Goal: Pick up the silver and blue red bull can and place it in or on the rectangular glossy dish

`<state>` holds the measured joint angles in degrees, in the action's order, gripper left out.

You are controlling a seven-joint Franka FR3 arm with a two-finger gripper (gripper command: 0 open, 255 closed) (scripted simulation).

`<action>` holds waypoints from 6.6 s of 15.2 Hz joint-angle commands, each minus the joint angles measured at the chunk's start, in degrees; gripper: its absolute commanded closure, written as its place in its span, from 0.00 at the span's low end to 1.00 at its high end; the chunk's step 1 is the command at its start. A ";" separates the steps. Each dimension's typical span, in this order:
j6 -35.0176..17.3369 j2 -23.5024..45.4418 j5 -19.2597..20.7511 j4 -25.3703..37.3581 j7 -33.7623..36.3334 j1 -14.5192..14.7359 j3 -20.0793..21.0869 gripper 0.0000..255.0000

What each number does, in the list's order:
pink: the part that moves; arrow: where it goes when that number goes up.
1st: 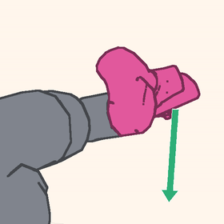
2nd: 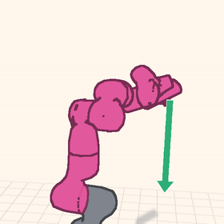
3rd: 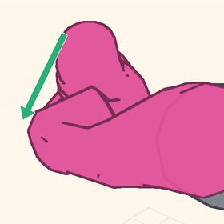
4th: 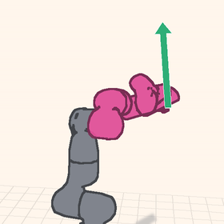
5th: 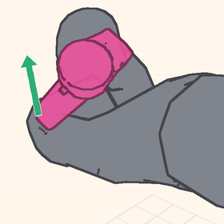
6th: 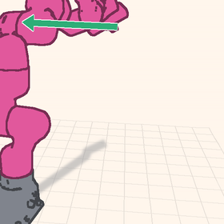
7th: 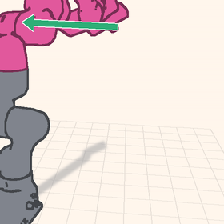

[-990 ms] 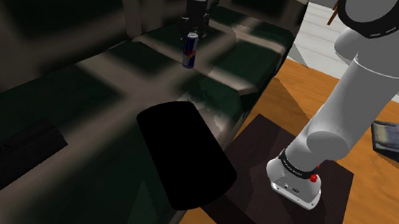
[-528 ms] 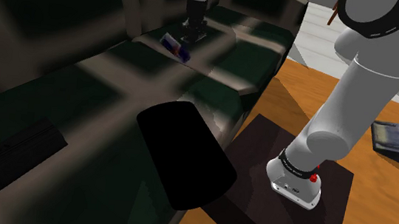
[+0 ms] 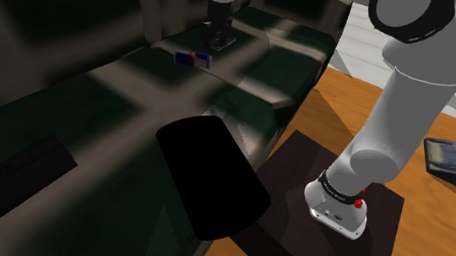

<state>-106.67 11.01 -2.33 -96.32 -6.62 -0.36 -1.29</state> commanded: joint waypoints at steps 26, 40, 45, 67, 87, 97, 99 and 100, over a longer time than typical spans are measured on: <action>-5.21 18.09 1.19 13.55 -20.14 -1.07 4.98 1.00; 0.10 17.75 1.36 18.51 -20.33 -1.77 5.39 1.00; 3.80 17.48 1.37 21.94 -20.21 -1.74 5.41 1.00; 9.09 4.59 0.94 14.55 -15.72 0.95 6.89 1.00; 1.82 -25.61 -4.31 -21.54 1.65 10.45 16.44 1.00; 2.19 -34.23 -9.08 -28.30 12.68 16.21 23.89 1.00; 2.34 -35.34 -10.08 -28.87 15.11 17.37 25.61 1.00; 2.45 -36.03 -10.82 -29.14 16.97 18.22 26.95 1.00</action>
<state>-104.18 -24.04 -12.40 -124.71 8.75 17.08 24.63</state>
